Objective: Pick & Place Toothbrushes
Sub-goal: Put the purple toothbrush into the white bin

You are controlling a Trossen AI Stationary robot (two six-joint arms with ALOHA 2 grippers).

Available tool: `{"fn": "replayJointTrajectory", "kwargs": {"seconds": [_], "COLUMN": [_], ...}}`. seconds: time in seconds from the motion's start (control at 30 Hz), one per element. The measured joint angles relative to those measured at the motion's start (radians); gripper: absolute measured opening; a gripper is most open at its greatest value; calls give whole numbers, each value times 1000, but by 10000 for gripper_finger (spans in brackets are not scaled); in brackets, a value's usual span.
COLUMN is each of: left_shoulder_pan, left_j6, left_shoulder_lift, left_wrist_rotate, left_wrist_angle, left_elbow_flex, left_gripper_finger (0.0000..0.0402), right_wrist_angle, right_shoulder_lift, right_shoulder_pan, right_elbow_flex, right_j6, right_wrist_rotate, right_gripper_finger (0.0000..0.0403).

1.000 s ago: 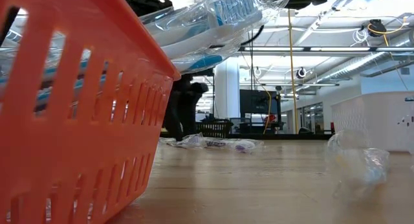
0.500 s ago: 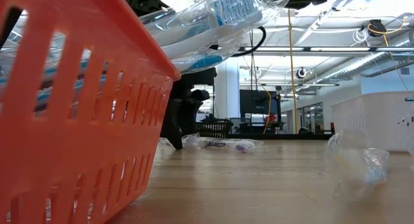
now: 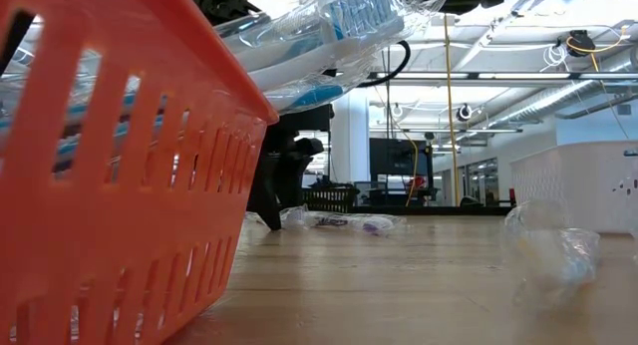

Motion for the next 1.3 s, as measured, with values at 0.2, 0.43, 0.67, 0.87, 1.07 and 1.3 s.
{"fn": "replayJointTrajectory", "kwargs": {"seconds": [0.2, 0.43, 0.67, 0.87, 1.07, 1.3], "left_shoulder_pan": [0, -2, -2, -2, 3, 8], "left_j6": [0, 3, -29, -89, -130, -151], "left_shoulder_lift": [1, 2, 2, -10, -76, -180], "left_wrist_rotate": [0, 10, 12, 0, -83, -144], "left_wrist_angle": [0, -9, -8, -19, -54, -45], "left_elbow_flex": [0, -2, -2, -3, -6, -5], "left_gripper_finger": [180, 83, 11, 4, 2, 2], "right_wrist_angle": [0, 0, 0, 0, 5, 22], "right_shoulder_lift": [0, 0, 0, 0, 0, 0], "right_shoulder_pan": [0, 0, 0, 0, 0, 0], "right_elbow_flex": [0, 0, 0, 0, -8, -37], "right_j6": [0, 0, 0, 0, 0, 0], "right_wrist_rotate": [0, 0, 0, 0, 0, 4], "right_gripper_finger": [134, 134, 134, 134, 134, 134]}}
